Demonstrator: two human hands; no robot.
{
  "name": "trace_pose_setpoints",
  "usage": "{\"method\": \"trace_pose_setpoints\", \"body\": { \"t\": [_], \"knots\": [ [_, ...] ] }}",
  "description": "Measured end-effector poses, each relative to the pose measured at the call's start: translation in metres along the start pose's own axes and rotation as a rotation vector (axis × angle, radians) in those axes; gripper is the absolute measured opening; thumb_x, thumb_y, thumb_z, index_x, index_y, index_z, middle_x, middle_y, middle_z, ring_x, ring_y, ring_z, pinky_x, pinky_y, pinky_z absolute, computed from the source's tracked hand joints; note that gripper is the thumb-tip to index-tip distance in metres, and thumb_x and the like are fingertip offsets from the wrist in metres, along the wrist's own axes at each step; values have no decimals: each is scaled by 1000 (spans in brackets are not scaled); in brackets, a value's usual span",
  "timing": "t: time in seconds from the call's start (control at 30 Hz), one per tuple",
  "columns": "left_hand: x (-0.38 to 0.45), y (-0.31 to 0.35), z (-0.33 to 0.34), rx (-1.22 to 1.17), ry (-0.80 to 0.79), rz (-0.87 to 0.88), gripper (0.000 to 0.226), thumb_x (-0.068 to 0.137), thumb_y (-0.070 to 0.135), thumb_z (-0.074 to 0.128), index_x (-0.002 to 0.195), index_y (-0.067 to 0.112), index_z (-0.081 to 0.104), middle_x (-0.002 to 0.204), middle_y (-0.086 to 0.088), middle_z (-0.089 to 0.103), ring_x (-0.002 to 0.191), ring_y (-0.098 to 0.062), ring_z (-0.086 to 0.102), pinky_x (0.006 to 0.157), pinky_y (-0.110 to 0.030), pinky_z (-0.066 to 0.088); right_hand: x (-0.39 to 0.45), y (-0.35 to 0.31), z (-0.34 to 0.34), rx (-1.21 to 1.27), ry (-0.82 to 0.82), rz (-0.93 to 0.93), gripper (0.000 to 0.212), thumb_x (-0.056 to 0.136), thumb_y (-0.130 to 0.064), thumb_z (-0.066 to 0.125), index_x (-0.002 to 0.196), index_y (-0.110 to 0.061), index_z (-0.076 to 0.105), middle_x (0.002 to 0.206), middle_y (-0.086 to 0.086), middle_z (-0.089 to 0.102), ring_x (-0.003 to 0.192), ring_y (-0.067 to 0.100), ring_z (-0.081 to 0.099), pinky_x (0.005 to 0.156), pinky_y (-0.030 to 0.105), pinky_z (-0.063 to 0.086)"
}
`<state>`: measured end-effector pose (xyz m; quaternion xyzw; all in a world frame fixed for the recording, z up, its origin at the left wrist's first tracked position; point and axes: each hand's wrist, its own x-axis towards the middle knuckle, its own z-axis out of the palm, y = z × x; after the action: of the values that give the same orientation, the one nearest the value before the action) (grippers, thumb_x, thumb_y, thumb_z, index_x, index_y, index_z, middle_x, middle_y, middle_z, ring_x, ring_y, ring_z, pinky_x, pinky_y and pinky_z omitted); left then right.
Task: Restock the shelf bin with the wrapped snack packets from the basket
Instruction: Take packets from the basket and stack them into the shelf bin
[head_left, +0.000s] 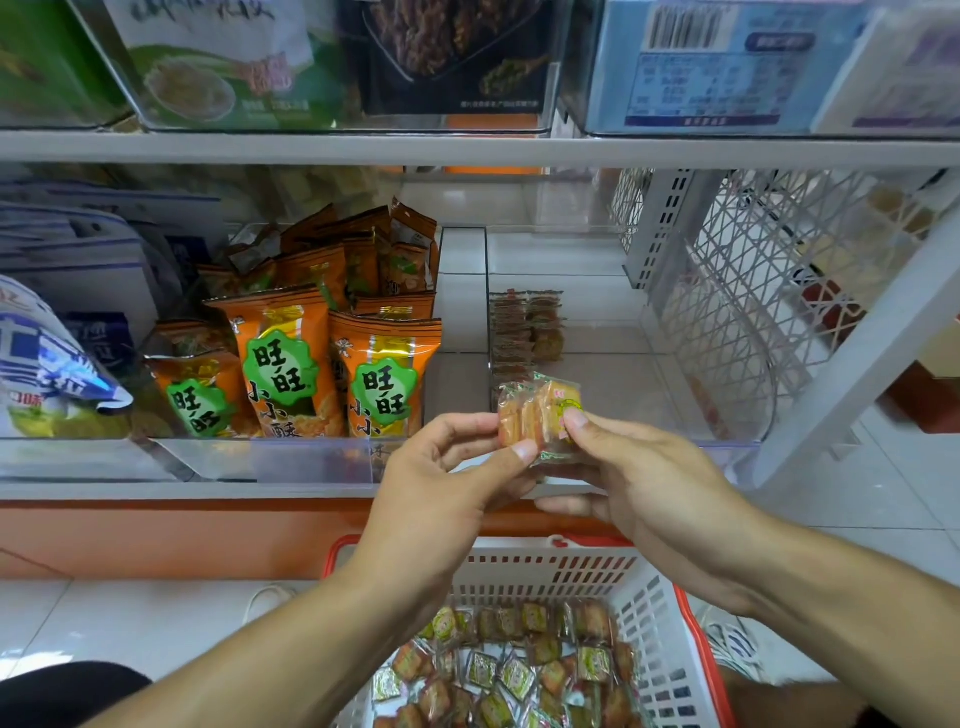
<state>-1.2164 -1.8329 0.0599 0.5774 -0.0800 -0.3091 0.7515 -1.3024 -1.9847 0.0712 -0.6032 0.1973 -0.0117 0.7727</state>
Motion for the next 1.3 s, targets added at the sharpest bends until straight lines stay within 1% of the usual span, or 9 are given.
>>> {"method": "trace_pose_setpoints", "body": {
  "t": [0.2, 0.33, 0.43, 0.57, 0.7, 0.87, 1.0, 1.1, 1.3],
  "knots": [
    [4, 5, -1, 59, -33, -8, 18, 92, 15, 70, 110, 16, 75, 102, -7, 80, 89, -13, 75, 70, -18, 56, 6, -16, -17, -19, -228, 0, 38, 92, -9, 64, 128, -16, 68, 127, 11, 70, 122, 25, 64, 103, 34, 50],
    [4, 7, -2, 272, -23, 77, 17, 93, 26, 72, 107, 33, 78, 103, 10, 79, 96, -8, 75, 80, -28, 59, 16, -23, -28, -2, -225, -25, 51, 78, -5, 73, 128, -9, 65, 125, 15, 70, 117, 31, 67, 100, 35, 54],
    [5, 7, -4, 502, 78, 262, 19, 89, 35, 75, 108, 40, 75, 106, 16, 74, 99, 4, 67, 84, -19, 52, 29, -32, -37, -20, -95, -83, 52, 74, -2, 77, 125, -6, 64, 116, 15, 74, 109, 29, 71, 90, 29, 58],
    [7, 5, 5, 654, 77, 410, 37, 91, 27, 75, 119, 45, 59, 129, 24, 54, 118, 10, 51, 98, -14, 41, 66, -39, -58, -657, 316, -170, 38, 74, -18, 84, 108, -22, 68, 96, -5, 76, 91, 11, 71, 76, 19, 53],
    [16, 0, 13, 765, -7, 303, 72, 91, 33, 73, 148, 45, 31, 148, 31, 29, 130, 11, 30, 111, -16, 25, 110, -31, -68, -851, 328, -10, 18, 64, -17, 80, 81, -13, 77, 75, -4, 76, 75, 16, 71, 71, 30, 52],
    [27, -2, 17, 769, -43, 228, 87, 91, 35, 73, 158, 41, 17, 161, 21, 27, 131, 9, 26, 108, -18, 24, 145, -18, -69, -888, 327, 54, 9, 68, -6, 79, 76, -8, 75, 68, -1, 70, 70, 16, 65, 53, 20, 42],
    [28, -5, 17, 757, -42, 218, 87, 91, 36, 73, 158, 42, 17, 161, 22, 27, 135, 5, 30, 107, -19, 26, 161, -12, -69, -858, 395, 58, 36, 79, -11, 80, 112, -10, 69, 103, 8, 73, 101, 24, 67, 73, 24, 50],
    [28, -4, 16, 767, -48, 223, 88, 91, 36, 73, 158, 43, 16, 161, 23, 27, 135, 6, 30, 107, -18, 25, 169, -12, -69, -758, 431, 58, 77, 90, -3, 65, 155, -13, 27, 141, 17, 56, 129, 32, 54, 107, 39, 45],
    [28, -3, 15, 769, -56, 220, 88, 91, 36, 74, 158, 42, 18, 161, 23, 28, 129, 11, 28, 105, -14, 24, 176, -9, -67, -842, 414, 53, 84, 90, -11, 68, 159, -14, 19, 147, 16, 52, 136, 32, 49, 114, 40, 38]
  ]
}}
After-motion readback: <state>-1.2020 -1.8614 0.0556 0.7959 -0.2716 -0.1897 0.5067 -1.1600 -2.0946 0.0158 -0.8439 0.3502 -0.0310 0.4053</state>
